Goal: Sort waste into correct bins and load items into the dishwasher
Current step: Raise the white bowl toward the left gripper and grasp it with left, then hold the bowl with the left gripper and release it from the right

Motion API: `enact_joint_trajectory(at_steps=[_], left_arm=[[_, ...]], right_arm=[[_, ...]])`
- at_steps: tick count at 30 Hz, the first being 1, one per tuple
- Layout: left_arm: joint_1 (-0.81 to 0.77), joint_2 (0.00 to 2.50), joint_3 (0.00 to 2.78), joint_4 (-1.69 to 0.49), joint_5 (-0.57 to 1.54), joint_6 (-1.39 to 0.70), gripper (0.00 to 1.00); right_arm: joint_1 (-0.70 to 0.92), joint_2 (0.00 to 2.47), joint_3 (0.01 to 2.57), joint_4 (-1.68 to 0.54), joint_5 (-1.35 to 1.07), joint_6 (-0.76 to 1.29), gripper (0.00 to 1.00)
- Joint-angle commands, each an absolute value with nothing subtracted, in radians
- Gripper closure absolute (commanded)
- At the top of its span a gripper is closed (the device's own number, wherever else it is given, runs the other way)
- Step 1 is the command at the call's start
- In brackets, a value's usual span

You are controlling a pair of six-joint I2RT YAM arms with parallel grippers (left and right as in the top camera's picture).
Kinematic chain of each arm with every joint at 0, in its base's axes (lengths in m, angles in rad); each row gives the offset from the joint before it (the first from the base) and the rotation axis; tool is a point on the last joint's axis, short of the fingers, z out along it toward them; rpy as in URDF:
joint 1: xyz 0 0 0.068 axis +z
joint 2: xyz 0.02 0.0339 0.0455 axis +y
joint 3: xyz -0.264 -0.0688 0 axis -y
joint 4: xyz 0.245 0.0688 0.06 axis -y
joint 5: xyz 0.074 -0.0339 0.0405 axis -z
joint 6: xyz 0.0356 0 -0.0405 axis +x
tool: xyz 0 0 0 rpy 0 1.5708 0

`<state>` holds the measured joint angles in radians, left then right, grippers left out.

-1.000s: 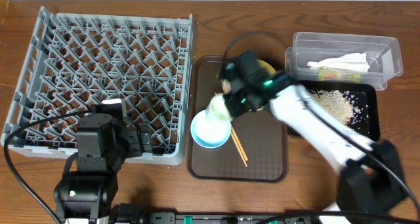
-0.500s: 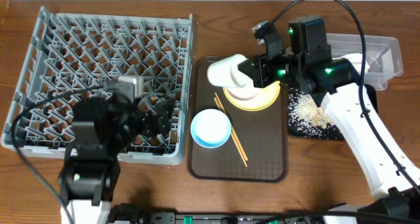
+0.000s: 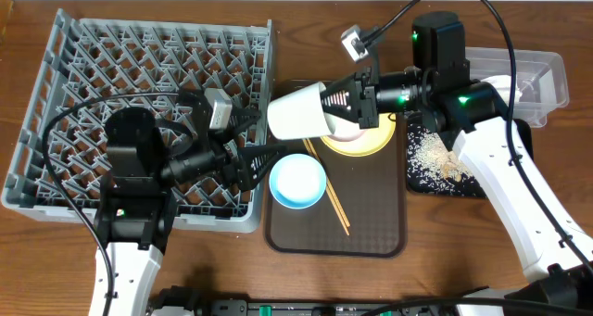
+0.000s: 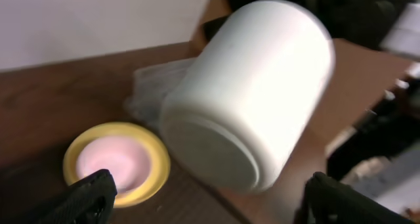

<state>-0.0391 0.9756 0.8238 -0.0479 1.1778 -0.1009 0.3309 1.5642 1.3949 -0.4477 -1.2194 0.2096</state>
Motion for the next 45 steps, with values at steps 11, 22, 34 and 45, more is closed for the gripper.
enact_joint_trajectory(at_steps=[11,22,34,45], left_arm=[[-0.034,0.976,0.835,0.060,1.380,-0.102,0.05],[-0.034,0.976,0.835,0.063,1.381,-0.102,0.10],[-0.034,0.976,0.835,0.063,1.381,-0.103,0.16],[-0.034,0.975,0.835,0.070,1.412,-0.110,0.18]], right_arm=[[0.389,1.565,1.398,-0.445,-1.400,0.252,0.99],[0.440,1.565,1.398,-0.445,-1.400,0.255,0.99],[0.440,1.565,1.398,-0.464,-1.399,0.258,0.99],[0.440,1.565,1.398,-0.464,-1.396,0.258,0.99]])
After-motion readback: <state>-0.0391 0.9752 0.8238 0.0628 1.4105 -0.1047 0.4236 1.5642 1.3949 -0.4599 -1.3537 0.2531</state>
